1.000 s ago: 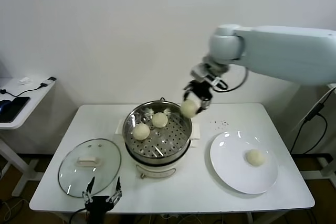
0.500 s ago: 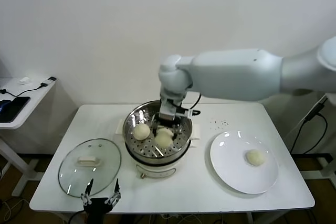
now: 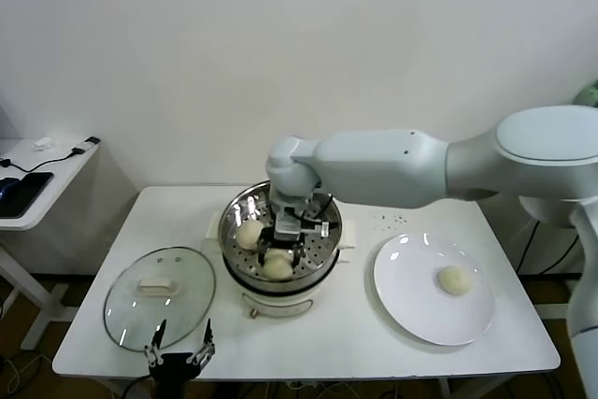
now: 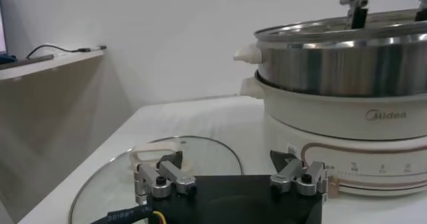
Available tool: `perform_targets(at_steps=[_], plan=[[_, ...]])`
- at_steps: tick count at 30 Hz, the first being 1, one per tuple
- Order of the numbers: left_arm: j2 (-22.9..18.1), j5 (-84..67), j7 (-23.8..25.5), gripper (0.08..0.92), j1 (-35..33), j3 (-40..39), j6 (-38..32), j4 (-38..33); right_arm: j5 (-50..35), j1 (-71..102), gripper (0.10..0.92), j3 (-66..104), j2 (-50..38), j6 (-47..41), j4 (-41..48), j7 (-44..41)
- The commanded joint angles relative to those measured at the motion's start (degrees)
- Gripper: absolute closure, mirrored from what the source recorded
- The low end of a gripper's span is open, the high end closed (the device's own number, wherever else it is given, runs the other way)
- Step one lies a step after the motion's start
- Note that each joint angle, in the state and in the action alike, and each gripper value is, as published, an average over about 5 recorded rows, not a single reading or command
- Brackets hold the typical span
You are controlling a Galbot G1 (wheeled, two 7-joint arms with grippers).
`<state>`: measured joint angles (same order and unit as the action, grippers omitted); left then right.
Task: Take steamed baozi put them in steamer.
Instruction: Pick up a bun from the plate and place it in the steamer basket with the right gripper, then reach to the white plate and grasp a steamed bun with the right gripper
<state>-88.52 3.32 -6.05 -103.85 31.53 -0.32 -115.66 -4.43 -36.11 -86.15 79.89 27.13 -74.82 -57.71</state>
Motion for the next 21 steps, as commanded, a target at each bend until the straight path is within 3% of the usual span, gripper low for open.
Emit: perform_targets(at_steps=[1,7,17,21], plan=[[0.0,0.0,0.0,0.177,-0.1,-0.1,-0.1,0.0,1.4,2.9,0.335,0.6,1.6,1.9,3.4,1.3],[0.0,0.0,-0.1,0.177,-0.1,-0.1,-0.2,0.0,-2.8,0.6,0.214,0.7,1.2,1.9,2.9,-0.6],[-0.1,0.0,-0.1,0.177,0.0,-0.6,-0.3,0.0,-21.3,-12.5,0.202,-0.4,-6.8,1.0,4.2,-7.3],[-0.1,0.0,-0.1,0.177,0.1,-0.6,-0.4,-0.1,-30.0,-19.7,0.203,-6.0,-14.7,-6.8,4.7,-8.6]])
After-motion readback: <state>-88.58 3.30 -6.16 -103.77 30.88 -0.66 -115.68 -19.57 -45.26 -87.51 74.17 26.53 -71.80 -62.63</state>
